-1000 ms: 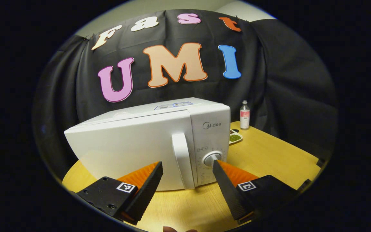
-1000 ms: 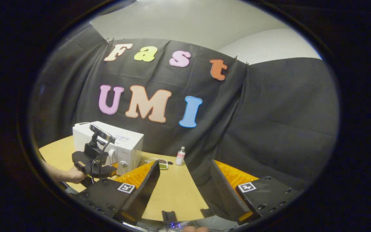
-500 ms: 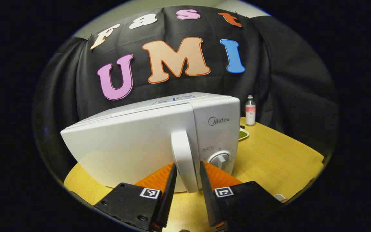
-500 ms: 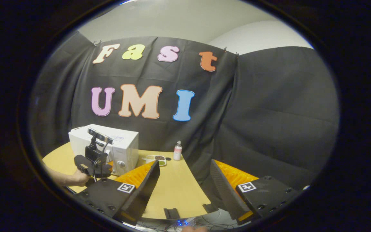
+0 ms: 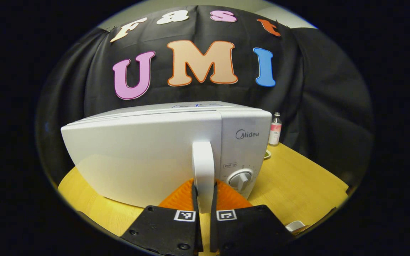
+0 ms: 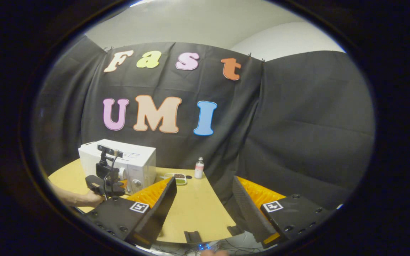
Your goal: Open the microwave oven with the left hand, put the food in, and close the microwave oven.
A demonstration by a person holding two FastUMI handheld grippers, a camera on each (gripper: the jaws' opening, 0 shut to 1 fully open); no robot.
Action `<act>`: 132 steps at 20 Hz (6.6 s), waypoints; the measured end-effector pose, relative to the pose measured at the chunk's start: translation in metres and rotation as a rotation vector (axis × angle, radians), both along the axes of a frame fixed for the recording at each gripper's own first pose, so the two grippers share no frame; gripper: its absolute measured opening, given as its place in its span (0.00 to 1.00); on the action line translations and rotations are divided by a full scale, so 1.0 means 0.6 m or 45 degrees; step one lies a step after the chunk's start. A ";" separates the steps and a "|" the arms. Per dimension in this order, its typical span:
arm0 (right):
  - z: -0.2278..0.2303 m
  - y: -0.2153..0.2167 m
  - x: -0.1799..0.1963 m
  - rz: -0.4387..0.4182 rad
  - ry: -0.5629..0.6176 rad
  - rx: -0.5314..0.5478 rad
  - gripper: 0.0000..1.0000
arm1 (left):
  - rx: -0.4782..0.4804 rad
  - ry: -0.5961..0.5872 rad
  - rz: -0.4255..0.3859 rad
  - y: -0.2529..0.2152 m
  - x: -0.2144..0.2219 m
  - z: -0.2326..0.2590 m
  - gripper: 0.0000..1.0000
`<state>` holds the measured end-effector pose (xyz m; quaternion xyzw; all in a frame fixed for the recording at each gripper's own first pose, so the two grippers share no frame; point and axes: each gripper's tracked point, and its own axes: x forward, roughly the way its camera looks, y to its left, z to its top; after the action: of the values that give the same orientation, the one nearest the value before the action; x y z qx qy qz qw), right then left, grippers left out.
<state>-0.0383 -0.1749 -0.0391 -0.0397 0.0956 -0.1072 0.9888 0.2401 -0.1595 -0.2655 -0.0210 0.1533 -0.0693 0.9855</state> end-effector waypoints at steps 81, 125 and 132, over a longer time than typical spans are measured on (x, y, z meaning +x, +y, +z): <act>-0.257 0.343 0.022 0.172 0.315 -0.060 0.98 | -0.096 -0.098 0.141 0.486 -0.459 0.242 0.99; -0.497 0.299 0.116 0.356 0.689 0.162 0.39 | -0.241 -0.091 0.229 0.385 -0.366 0.284 0.96; -0.460 0.377 0.161 0.452 0.623 0.260 0.39 | -0.155 -0.178 0.214 0.385 -0.360 0.318 0.96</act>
<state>0.0586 0.0515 -0.3153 0.0191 0.3323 0.0899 0.9387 0.0239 0.0714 -0.0748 -0.0886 0.0773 0.0031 0.9931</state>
